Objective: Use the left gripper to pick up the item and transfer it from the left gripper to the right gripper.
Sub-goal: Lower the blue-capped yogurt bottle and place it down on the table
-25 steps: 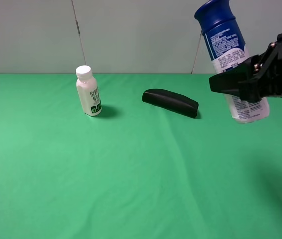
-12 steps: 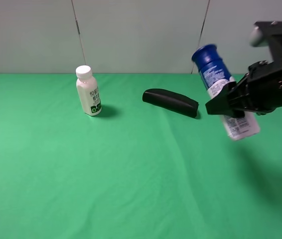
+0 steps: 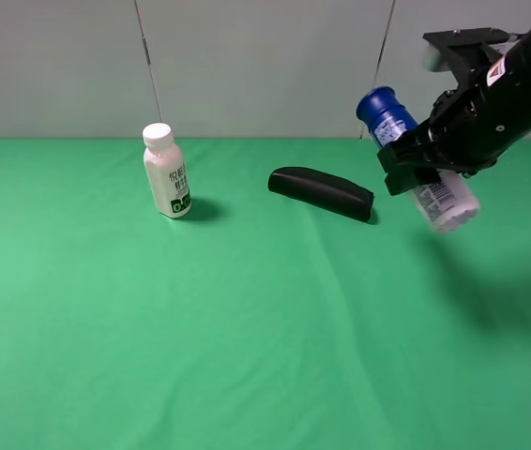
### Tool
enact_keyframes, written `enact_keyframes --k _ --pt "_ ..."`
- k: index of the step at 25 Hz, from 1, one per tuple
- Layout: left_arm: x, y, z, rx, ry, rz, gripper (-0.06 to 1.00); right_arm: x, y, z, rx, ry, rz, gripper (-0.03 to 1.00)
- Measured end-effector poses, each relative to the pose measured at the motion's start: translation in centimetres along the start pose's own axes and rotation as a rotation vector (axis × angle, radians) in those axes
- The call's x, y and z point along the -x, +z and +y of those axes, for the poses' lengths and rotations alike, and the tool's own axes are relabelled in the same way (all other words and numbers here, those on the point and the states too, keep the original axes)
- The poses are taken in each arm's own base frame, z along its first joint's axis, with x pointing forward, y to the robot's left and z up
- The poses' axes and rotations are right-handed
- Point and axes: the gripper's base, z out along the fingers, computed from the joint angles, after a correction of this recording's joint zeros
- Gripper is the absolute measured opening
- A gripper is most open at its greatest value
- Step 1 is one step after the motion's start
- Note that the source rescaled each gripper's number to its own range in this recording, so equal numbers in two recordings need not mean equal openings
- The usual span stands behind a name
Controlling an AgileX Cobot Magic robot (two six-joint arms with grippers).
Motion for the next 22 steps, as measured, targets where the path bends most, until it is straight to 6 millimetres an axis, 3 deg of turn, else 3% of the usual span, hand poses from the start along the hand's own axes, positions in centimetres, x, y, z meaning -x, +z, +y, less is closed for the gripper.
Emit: enact_keyframes --k 8,11,22 --pt "0.0 0.0 0.0 0.01 -0.008 -0.002 0.98 -1.1 2.9 -6.8 -0.112 0.196 0.138 0.05" --pt "0.0 0.0 0.0 0.01 -0.008 -0.002 0.98 -1.5 3.4 -8.5 -0.132 0.237 0.153 0.05" --pt "0.0 0.0 0.0 0.01 -0.008 -0.002 0.98 -2.4 7.6 -9.3 -0.118 0.246 0.262 0.05"
